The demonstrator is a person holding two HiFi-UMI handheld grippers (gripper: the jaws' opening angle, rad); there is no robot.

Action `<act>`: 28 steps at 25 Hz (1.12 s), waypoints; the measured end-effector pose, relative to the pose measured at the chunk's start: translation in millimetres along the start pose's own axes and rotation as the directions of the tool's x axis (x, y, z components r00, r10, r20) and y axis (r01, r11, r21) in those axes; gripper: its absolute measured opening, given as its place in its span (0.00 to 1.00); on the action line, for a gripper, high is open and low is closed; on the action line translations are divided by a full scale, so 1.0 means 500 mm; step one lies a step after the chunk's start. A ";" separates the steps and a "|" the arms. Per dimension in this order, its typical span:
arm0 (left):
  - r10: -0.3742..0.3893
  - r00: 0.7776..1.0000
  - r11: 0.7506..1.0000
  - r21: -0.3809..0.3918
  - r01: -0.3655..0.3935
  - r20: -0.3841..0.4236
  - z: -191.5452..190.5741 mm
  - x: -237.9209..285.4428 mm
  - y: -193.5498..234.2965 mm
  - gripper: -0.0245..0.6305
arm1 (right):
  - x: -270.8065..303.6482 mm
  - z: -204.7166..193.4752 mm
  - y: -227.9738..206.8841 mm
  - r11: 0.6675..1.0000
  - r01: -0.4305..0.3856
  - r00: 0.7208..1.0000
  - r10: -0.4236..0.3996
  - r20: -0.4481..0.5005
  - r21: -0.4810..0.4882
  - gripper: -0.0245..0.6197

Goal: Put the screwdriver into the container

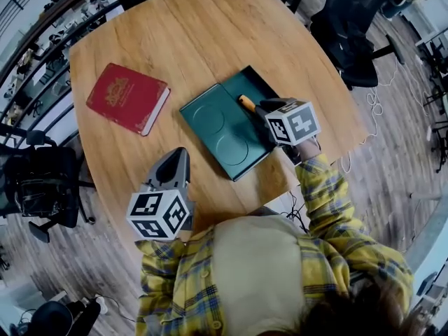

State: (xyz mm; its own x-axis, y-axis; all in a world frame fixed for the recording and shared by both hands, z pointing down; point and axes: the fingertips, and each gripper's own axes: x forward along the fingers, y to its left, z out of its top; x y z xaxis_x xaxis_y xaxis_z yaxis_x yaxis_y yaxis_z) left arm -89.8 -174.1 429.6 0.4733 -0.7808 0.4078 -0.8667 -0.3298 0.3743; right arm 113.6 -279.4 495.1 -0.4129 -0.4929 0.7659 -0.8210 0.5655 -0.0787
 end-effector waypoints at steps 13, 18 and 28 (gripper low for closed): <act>-0.082 0.997 0.995 0.049 0.083 -0.009 -0.004 -0.029 -0.039 0.05 | -0.090 -0.044 0.020 0.995 0.067 0.995 -0.072 0.063 0.071 0.21; -0.106 0.994 0.992 0.066 0.107 -0.013 -0.005 -0.040 -0.049 0.05 | -0.123 -0.061 0.033 0.991 0.086 0.991 -0.095 0.089 0.101 0.21; -0.147 0.989 0.984 0.095 0.148 -0.020 -0.007 -0.062 -0.062 0.05 | -0.167 -0.105 0.069 0.983 0.118 0.985 -0.134 0.111 0.138 0.21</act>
State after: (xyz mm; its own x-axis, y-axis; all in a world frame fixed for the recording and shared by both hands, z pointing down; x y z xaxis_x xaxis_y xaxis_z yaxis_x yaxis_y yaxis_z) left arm -77.1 -137.6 408.1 0.5987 -0.7130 0.3649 -0.7979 -0.4911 0.3497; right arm 140.5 -184.0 462.1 -0.3404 -0.6347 0.6937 -0.9106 0.4064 -0.0749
